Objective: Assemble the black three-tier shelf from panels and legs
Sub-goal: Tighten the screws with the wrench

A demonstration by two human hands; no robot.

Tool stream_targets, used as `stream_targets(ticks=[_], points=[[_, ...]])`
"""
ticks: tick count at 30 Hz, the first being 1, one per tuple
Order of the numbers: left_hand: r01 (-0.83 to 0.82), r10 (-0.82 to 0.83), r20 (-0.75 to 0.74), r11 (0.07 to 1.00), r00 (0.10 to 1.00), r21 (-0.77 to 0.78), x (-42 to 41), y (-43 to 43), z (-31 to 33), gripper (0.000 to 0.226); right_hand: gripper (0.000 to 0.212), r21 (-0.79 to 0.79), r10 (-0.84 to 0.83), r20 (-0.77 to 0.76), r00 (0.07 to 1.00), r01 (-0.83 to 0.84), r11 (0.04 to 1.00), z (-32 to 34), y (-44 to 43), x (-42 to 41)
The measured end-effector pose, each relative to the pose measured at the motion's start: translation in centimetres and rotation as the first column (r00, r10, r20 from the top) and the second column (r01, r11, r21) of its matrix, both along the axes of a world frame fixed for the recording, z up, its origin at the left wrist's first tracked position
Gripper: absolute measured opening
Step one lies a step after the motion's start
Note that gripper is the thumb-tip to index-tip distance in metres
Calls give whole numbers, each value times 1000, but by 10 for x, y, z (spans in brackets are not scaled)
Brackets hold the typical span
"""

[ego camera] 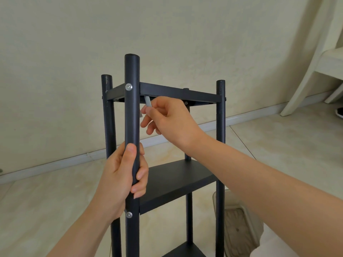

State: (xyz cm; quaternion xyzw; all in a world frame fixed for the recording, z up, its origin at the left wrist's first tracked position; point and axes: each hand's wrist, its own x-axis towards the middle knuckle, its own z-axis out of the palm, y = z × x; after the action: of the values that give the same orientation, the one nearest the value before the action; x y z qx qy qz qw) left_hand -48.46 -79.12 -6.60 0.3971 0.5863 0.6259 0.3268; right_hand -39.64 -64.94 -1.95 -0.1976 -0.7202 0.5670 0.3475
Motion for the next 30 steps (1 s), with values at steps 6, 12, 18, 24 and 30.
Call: stream_targets(ticks=[6, 12, 18, 24, 30], points=[[-15, 15, -14, 1000, 1000, 0, -13, -4, 1, 68, 14, 33, -17, -46, 999, 18, 999, -1, -8, -9], [18, -18, -32, 1000, 999, -1, -12, -10, -2, 65, 15, 103, -37, -48, 998, 41, 994, -3, -20, -18], [30, -30, -40, 1000, 999, -10, -10, -15, 1, 65, 19, 72, -40, -3, 999, 40, 997, 0, -24, -18], [31, -32, -61, 999, 998, -10, -7, -19, 1, 66, 20, -174, 28, 22, 999, -24, 984, 1, -22, -9], [20, -21, -82, 1000, 996, -14, -5, -21, 3, 63, 16, -323, 82, 44, 996, -64, 944, 3, -18, -1]])
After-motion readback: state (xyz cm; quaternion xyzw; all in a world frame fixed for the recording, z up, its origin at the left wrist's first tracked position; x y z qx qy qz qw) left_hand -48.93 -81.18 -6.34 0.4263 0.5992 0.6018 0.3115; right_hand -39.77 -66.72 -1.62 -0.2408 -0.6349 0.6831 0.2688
